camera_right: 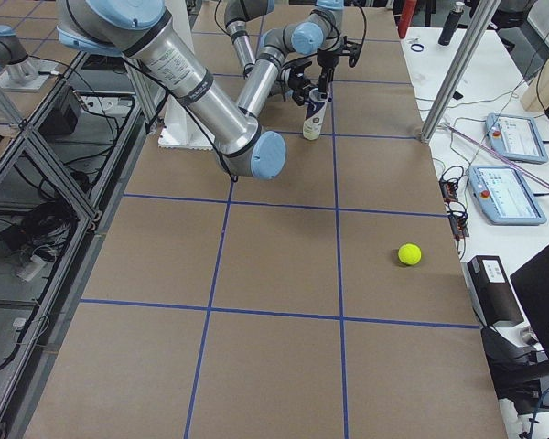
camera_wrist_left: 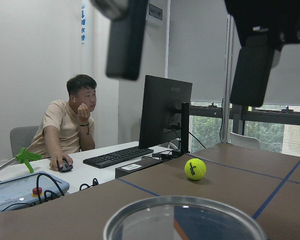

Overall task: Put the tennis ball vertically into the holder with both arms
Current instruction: 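Move the right gripper to the farther tennis ball and grasp it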

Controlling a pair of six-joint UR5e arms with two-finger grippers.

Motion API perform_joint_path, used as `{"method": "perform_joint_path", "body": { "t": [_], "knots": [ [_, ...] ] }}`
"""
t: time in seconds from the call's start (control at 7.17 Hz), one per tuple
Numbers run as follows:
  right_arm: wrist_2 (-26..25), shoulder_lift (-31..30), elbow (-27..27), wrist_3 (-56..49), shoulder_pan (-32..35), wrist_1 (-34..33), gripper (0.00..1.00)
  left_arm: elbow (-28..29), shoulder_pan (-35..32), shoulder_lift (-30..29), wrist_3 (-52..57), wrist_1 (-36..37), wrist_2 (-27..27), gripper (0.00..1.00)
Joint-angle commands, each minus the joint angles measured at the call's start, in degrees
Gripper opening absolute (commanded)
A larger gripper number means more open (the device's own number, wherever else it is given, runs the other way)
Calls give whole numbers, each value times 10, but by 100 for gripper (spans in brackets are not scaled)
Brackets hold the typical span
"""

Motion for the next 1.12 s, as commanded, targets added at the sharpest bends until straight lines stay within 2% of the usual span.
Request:
{"method": "perform_joint_path", "body": {
  "t": [0.0, 0.14, 0.28, 0.56, 0.7, 0.84, 0.98],
  "knots": [
    [6, -95, 3, -185, 78, 24, 99, -1, 2, 0, -1, 0, 0, 99],
    [7, -140, -20, -268, 114, 62, 99, -1, 1, 0, -1, 0, 0, 99],
    [10, -157, -82, -321, 136, 118, 99, 0, 1, 1, -1, 0, 0, 99],
    [6, -158, -304, -384, 170, 339, 99, -1, 2, 1, -1, 0, 0, 99],
    [-6, -150, -375, -403, 179, 384, 99, -1, 2, 1, -1, 0, 0, 99],
    [-72, -133, -419, -443, 178, 384, 99, -1, 2, 1, -1, 0, 0, 99],
    [-109, -104, -476, -495, 179, 385, 99, -2, 2, 1, -1, 0, 0, 99]
  ]
}}
